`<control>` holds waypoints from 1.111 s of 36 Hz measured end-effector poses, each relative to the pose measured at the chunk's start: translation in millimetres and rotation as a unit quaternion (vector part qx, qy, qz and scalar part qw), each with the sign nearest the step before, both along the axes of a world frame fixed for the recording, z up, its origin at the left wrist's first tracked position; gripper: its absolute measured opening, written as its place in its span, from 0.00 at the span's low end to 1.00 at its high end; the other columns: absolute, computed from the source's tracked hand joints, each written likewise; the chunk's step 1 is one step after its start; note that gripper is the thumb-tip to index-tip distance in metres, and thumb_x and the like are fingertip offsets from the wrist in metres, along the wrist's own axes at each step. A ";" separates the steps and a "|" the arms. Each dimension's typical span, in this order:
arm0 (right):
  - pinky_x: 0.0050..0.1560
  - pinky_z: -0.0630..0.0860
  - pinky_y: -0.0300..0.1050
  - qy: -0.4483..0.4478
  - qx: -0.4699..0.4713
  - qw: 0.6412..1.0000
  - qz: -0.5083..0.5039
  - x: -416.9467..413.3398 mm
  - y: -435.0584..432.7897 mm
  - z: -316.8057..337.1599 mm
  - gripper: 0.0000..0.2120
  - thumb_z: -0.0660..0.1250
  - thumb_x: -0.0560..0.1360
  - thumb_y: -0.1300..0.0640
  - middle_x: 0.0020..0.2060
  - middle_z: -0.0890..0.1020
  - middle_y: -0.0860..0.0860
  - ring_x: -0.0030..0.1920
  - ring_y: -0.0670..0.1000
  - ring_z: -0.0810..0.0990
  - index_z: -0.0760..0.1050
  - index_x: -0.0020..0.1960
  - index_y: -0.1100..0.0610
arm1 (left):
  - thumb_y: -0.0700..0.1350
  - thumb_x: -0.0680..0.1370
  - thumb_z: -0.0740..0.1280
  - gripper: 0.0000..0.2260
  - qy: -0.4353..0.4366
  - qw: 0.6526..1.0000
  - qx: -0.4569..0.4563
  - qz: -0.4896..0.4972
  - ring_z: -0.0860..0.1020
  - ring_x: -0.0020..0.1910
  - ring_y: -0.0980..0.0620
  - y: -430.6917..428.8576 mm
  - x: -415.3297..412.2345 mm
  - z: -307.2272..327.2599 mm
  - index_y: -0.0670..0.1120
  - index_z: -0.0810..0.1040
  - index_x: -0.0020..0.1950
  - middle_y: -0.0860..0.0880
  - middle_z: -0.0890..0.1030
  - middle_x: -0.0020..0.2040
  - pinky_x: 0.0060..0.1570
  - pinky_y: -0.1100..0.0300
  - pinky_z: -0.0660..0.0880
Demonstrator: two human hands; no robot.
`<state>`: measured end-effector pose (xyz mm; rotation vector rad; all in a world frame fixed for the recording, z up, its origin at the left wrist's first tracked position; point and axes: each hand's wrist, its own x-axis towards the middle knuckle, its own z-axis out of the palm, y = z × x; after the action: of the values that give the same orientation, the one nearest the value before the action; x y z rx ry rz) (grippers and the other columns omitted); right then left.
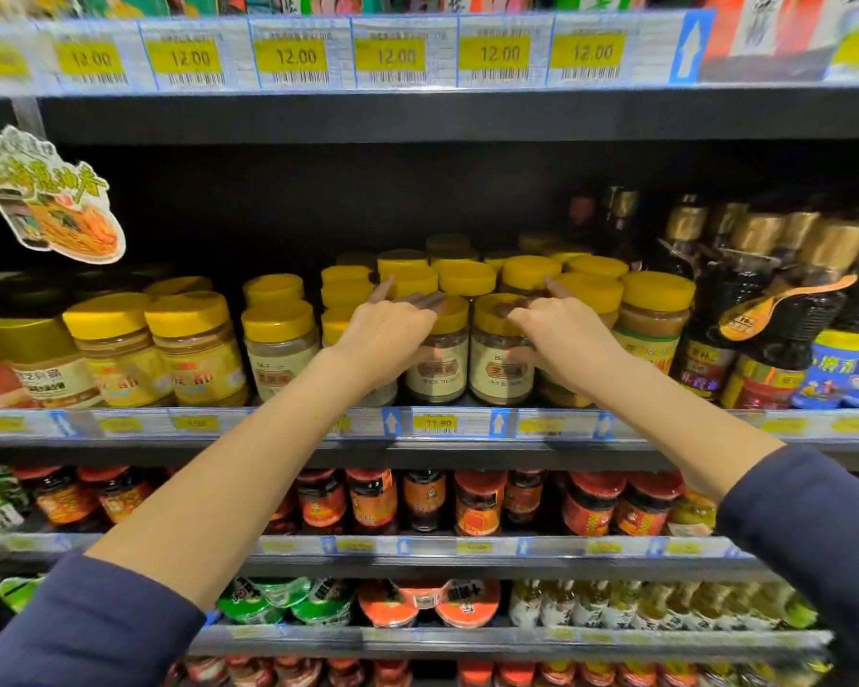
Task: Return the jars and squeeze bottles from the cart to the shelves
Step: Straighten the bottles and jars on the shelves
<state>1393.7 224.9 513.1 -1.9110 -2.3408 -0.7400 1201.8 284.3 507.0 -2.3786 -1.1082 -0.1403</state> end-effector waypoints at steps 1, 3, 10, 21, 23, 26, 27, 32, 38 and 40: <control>0.75 0.50 0.50 -0.004 0.000 1.000 0.002 0.3 -0.5 0.1 0.20 0.63 0.76 0.49 0.55 0.81 0.56 0.59 0.53 0.78 0.71 0.65 0.58 | 0.54 0.79 0.61 0.29 -0.003 1.000 0.000 0.000 0.61 0.74 0.50 0.5 -0.3 -0.5 0.46 0.55 0.76 0.48 0.61 0.76 0.75 0.47 0.49; 0.75 0.49 0.50 -0.012 0.004 1.000 0.005 0.1 -2.1 0.5 0.20 0.62 0.76 0.48 0.53 0.81 0.55 0.57 0.53 0.79 0.71 0.64 0.58 | 0.54 0.79 0.60 0.28 -0.008 1.000 -0.004 -0.002 0.60 0.75 0.51 1.6 -2.4 -1.5 0.47 0.56 0.76 0.49 0.59 0.76 0.75 0.47 0.48; 0.74 0.51 0.55 0.003 0.025 1.000 0.016 0.3 -11.9 4.6 0.27 0.61 0.75 0.41 0.56 0.80 0.55 0.59 0.56 0.77 0.67 0.68 0.55 | 0.60 0.77 0.60 0.33 -0.065 0.998 -0.024 -0.002 0.60 0.75 0.51 -5.0 -16.0 3.3 0.46 0.55 0.76 0.48 0.59 0.76 0.74 0.48 0.50; 0.73 0.56 0.54 0.086 0.021 0.988 0.123 -38.7 -8.8 12.5 0.30 0.66 0.73 0.45 0.64 0.75 0.54 0.64 0.56 0.73 0.65 0.71 0.54 | 0.57 0.76 0.64 0.29 -0.092 0.995 -0.024 0.021 0.65 0.72 0.49 -25.5 -81.3 17.3 0.44 0.64 0.71 0.46 0.65 0.74 0.73 0.47 0.53; 0.72 0.57 0.53 0.093 0.024 0.987 0.132 -49.9 -5.8 12.8 0.30 0.67 0.73 0.46 0.64 0.75 0.54 0.64 0.56 0.73 0.65 0.71 0.54 | 0.57 0.76 0.64 0.28 -0.093 0.995 -0.021 0.021 0.64 0.73 0.49 -24.1 -94.9 18.3 0.44 0.64 0.71 0.46 0.65 0.74 0.73 0.46 0.54; 0.72 0.57 0.53 0.103 0.024 0.984 0.141 -67.7 -0.4 12.9 0.30 0.68 0.72 0.47 0.65 0.74 0.55 0.65 0.57 0.73 0.65 0.71 0.54 | 0.57 0.76 0.63 0.29 -0.090 0.996 -0.015 0.024 0.62 0.74 0.50 -20.9 -114.8 19.8 0.45 0.64 0.72 0.47 0.64 0.74 0.73 0.47 0.53; 0.72 0.57 0.53 0.106 0.026 0.984 0.142 -74.3 1.0 13.2 0.30 0.68 0.72 0.47 0.65 0.74 0.55 0.65 0.57 0.72 0.65 0.71 0.54 | 0.56 0.76 0.63 0.29 -0.088 0.996 -0.016 0.027 0.61 0.74 0.50 -19.2 -120.7 20.3 0.45 0.63 0.73 0.47 0.64 0.75 0.73 0.47 0.52; 0.72 0.57 0.52 0.122 0.023 0.984 0.125 -107.7 4.7 15.2 0.30 0.67 0.73 0.47 0.67 0.73 0.54 0.66 0.55 0.71 0.64 0.71 0.54 | 0.55 0.76 0.65 0.31 -0.051 0.998 -0.028 0.024 0.59 0.75 0.51 -8.1 -143.5 26.0 0.46 0.59 0.75 0.48 0.61 0.76 0.74 0.48 0.49; 0.68 0.63 0.51 0.117 0.023 0.990 0.081 -139.3 3.3 15.7 0.29 0.66 0.74 0.46 0.67 0.72 0.53 0.65 0.55 0.72 0.63 0.72 0.53 | 0.56 0.76 0.64 0.32 0.021 0.998 -0.052 0.030 0.55 0.76 0.53 5.7 -158.9 30.7 0.48 0.55 0.76 0.50 0.57 0.77 0.75 0.47 0.46; 0.67 0.65 0.51 0.110 0.027 0.992 0.060 -146.7 3.5 14.6 0.29 0.65 0.74 0.44 0.66 0.73 0.53 0.63 0.55 0.73 0.63 0.72 0.53 | 0.56 0.77 0.63 0.33 0.052 0.998 -0.038 0.029 0.56 0.76 0.52 12.5 -162.5 28.5 0.48 0.54 0.76 0.50 0.57 0.77 0.75 0.45 0.46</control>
<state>1247.0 228.4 527.7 -1.7136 -2.2540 -0.5465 1039.3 296.7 535.5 -2.3874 -1.1507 0.0446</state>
